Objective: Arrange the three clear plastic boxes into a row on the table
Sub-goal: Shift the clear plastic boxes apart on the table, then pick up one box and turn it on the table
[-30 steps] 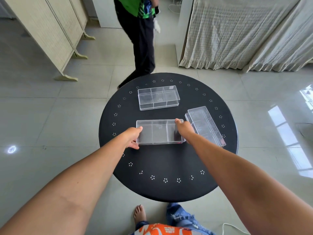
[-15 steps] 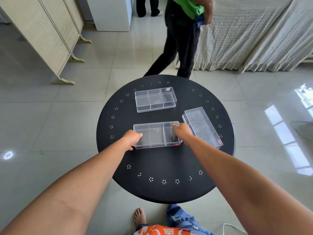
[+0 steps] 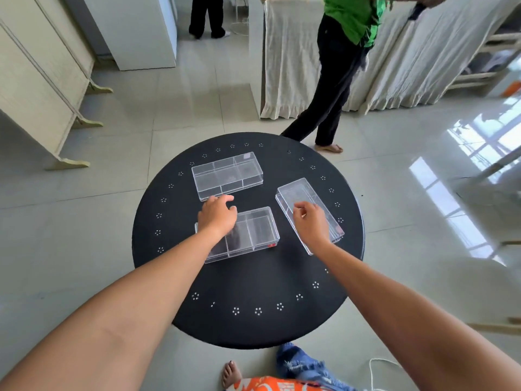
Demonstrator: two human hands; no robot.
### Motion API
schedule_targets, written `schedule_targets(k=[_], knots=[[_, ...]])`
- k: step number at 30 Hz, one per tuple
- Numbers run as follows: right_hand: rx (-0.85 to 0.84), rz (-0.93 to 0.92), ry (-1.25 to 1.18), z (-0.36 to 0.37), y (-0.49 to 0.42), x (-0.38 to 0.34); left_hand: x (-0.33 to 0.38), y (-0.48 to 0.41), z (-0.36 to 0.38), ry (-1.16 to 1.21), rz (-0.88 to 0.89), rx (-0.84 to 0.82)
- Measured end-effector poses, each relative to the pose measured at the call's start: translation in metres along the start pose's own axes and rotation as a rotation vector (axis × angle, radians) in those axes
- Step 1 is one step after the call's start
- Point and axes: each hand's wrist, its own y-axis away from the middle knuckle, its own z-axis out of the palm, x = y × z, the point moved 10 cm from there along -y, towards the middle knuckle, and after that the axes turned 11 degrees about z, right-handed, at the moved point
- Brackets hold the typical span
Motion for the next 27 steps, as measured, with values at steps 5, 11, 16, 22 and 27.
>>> schedule_targets(k=[5,11,16,22,27], knots=[[0.176,0.036,0.283,-0.044,0.006,0.037,0.054,-0.021,0.033,0.012,0.104,-0.13],[0.005,0.084,0.398,-0.038,0.012,0.079,0.107,-0.046,0.073,0.036,0.161,-0.265],[-0.089,0.124,0.317,-0.025,0.01,0.103,0.123,-0.066,0.101,0.129,0.13,-0.34],[-0.096,0.07,0.157,-0.02,0.002,0.111,0.111,-0.079,0.124,0.274,0.022,-0.421],[-0.088,0.027,0.08,-0.035,-0.008,0.11,0.114,-0.081,0.13,0.41,-0.002,-0.398]])
